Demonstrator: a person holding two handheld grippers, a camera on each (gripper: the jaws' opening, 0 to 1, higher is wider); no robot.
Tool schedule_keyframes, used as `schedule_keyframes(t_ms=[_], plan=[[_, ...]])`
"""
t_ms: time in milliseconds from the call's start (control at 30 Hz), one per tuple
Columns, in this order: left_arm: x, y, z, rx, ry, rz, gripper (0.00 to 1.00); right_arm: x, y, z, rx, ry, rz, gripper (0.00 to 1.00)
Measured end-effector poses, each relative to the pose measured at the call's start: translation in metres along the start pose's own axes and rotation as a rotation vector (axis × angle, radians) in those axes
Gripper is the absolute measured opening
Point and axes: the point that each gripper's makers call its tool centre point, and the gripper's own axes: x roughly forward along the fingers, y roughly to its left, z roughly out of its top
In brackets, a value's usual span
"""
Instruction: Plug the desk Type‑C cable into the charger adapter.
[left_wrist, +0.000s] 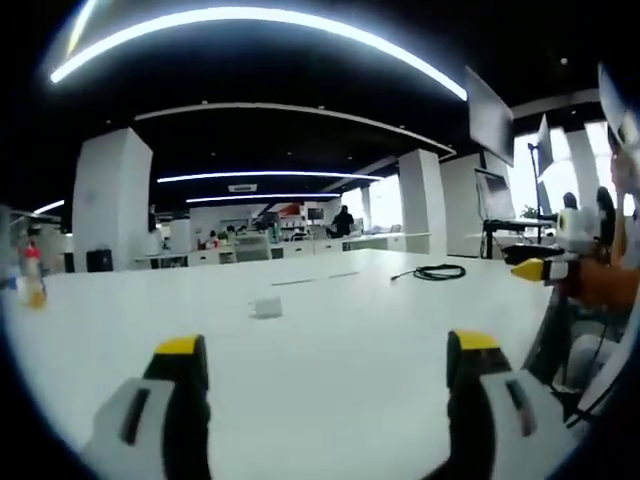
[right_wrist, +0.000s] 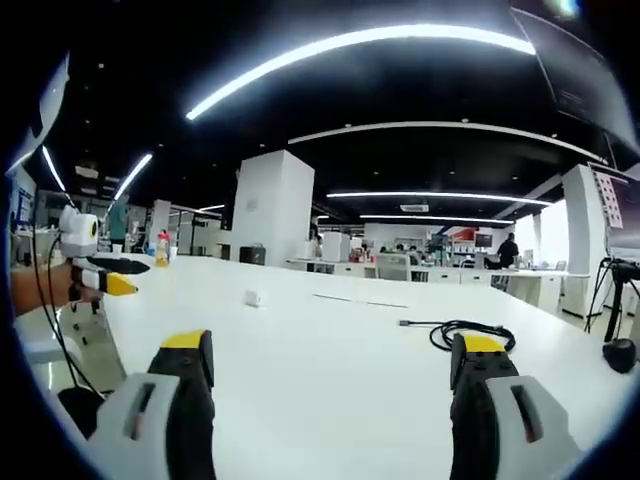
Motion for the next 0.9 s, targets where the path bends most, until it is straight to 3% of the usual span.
schedule_keyframes(t_ms=[900], plan=[[-0.0004, 0.0060, -0.0015, -0.008, -0.011, 0.016, 1.00, -0.0011, -0.0008, 0.0030, -0.017, 0.004, -0.012, 1.00]])
